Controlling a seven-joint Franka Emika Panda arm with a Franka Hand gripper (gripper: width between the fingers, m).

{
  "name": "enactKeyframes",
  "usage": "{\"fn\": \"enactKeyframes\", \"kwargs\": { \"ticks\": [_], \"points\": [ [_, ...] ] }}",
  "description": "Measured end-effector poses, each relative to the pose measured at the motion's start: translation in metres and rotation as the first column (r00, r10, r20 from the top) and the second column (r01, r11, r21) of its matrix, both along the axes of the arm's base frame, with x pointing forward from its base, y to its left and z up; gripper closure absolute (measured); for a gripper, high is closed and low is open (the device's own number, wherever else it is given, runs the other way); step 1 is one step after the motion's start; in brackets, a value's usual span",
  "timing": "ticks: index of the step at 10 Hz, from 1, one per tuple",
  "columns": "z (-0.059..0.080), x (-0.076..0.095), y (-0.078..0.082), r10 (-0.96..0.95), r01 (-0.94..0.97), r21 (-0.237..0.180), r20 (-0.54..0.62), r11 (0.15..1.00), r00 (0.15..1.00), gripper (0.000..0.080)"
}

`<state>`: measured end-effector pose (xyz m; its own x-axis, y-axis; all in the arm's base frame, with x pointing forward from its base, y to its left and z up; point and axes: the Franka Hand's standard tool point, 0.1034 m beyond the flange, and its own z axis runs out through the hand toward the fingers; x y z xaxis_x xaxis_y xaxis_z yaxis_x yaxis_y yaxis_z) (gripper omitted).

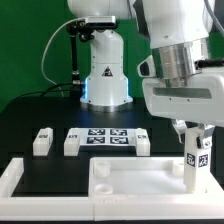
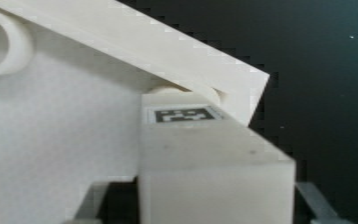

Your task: Assemble desk

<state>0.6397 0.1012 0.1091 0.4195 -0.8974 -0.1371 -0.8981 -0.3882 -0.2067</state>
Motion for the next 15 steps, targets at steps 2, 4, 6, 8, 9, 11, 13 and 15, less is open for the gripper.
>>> {"fn": "enactKeyframes", "kwargs": {
  "ticks": [2,4,6,8,9,11,13,15],
  "points": [
    [-0.001,0.0,0.002,0.08,-0.079,-0.014,0.023,0.997,0.997,0.0395],
    [-0.001,0.0,0.013,0.411,-0.403,-0.099,0.077,0.91,0.908,0.0183],
    [0.0,-0.002,0.017,0.563,-0.552,-0.126,0.078,0.824,0.823,0.0156],
    [-0.001,-0.002,0.016,0.669,-0.654,-0.156,0.086,0.741,0.738,0.0151],
    [-0.001,-0.002,0.013,0.761,-0.74,-0.183,0.084,0.647,0.644,0.0151],
    [0.001,0.002,0.008,0.946,-0.911,-0.263,0.024,0.318,0.323,0.0151],
    [-0.001,0.002,0.011,0.954,-0.92,-0.257,0.021,0.294,0.299,0.0151],
    [-0.002,0.002,0.012,0.949,-0.916,-0.253,0.022,0.311,0.316,0.027]
  ]
}}
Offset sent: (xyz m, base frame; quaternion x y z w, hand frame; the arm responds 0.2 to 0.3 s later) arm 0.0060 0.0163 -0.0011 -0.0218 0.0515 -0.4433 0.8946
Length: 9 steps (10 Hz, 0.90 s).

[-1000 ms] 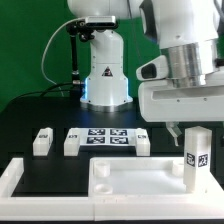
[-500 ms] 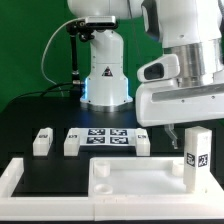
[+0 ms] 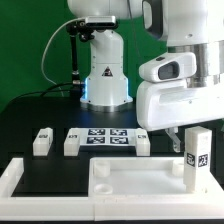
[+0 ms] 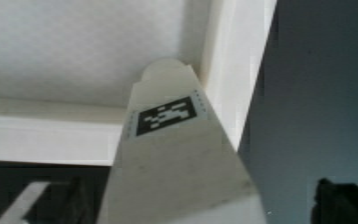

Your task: Assemble desk

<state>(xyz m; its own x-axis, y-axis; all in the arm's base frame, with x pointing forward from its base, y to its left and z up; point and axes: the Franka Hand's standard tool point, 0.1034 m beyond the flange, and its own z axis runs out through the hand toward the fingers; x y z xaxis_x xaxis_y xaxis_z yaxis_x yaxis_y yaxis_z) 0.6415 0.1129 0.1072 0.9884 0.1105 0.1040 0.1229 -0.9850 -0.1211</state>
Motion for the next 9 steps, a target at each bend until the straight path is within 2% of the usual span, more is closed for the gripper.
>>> {"fn": "enactKeyframes", "kwargs": {
  "ticks": [1,2,3,4,5,7,9],
  "points": [
    [0.0,0.0,0.001,-0.057,0.057,0.006,-0.008,0.998,0.998,0.027],
    [0.0,0.0,0.0,-0.113,0.114,0.009,-0.016,0.993,0.993,0.0448],
    [-0.001,0.0,-0.005,-0.201,0.201,0.01,-0.027,0.979,0.979,0.0448],
    [-0.001,0.001,-0.005,-0.287,0.288,0.015,-0.037,0.958,0.957,0.0502],
    [-0.001,0.001,-0.006,-0.388,0.389,0.02,-0.051,0.921,0.92,0.0502],
    [-0.002,0.0,-0.007,-0.621,0.625,0.028,-0.079,0.78,0.78,0.0502],
    [-0.004,0.0,-0.009,-0.821,0.832,0.045,-0.141,0.553,0.554,0.0502]
  ]
}}
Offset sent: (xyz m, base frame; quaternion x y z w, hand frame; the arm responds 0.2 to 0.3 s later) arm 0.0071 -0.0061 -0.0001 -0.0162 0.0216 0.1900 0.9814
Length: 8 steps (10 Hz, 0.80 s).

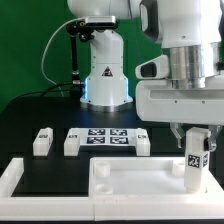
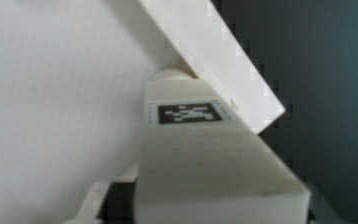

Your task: Assemble desk

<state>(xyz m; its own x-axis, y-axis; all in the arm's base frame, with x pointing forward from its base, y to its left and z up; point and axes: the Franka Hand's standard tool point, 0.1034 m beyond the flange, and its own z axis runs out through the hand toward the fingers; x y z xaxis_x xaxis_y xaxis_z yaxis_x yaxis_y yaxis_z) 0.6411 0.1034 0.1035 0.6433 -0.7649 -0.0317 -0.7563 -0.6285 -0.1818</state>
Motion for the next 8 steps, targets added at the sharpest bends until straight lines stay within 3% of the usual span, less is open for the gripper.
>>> {"fn": "enactKeyframes", "kwargs": {
  "ticks": [2,4,6,7,8],
  "points": [
    [-0.0004,-0.0001,-0.0034,-0.245,0.247,0.062,-0.048,0.967,0.968,0.0501],
    [-0.0006,-0.0005,-0.0031,-0.23,0.232,0.062,-0.047,0.971,0.972,0.0501],
    [-0.0009,-0.0007,-0.0021,-0.184,0.186,0.058,-0.039,0.981,0.982,0.0259],
    [0.0006,-0.001,0.0004,0.047,-0.046,0.036,-0.013,0.998,0.999,0.0259],
    [0.0032,-0.0028,0.0062,0.204,-0.204,0.028,-0.012,0.979,0.979,0.0169]
  ]
}}
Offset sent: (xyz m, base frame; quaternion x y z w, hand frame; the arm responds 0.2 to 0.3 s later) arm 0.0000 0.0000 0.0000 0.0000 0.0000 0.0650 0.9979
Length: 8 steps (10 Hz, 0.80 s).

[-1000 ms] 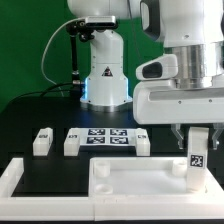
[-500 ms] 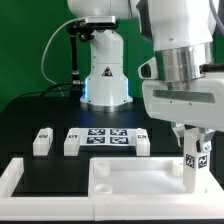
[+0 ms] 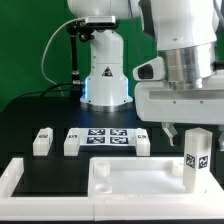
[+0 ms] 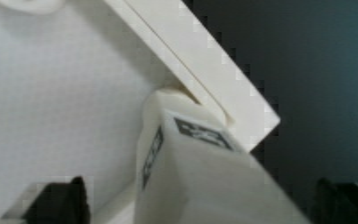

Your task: Assemble desk

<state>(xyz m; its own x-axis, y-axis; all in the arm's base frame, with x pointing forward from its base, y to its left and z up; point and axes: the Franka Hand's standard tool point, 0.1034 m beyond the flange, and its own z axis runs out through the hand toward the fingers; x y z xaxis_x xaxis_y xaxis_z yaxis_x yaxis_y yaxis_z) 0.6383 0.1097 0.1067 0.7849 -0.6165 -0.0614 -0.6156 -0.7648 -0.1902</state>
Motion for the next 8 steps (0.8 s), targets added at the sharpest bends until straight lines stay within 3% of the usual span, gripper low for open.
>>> {"fn": "enactKeyframes", "kwargs": {
  "ticks": [4,6,7,8],
  "points": [
    [-0.001,-0.002,0.003,0.279,-0.277,-0.034,0.046,0.96,0.959,0.015],
    [0.001,0.003,-0.003,0.693,-0.677,-0.161,0.078,0.718,0.717,0.015],
    [0.0,0.004,-0.004,0.79,-0.771,-0.18,0.071,0.611,0.609,0.015],
    [-0.001,0.004,-0.005,0.796,-0.777,-0.18,0.07,0.603,0.601,0.015]
  ]
}}
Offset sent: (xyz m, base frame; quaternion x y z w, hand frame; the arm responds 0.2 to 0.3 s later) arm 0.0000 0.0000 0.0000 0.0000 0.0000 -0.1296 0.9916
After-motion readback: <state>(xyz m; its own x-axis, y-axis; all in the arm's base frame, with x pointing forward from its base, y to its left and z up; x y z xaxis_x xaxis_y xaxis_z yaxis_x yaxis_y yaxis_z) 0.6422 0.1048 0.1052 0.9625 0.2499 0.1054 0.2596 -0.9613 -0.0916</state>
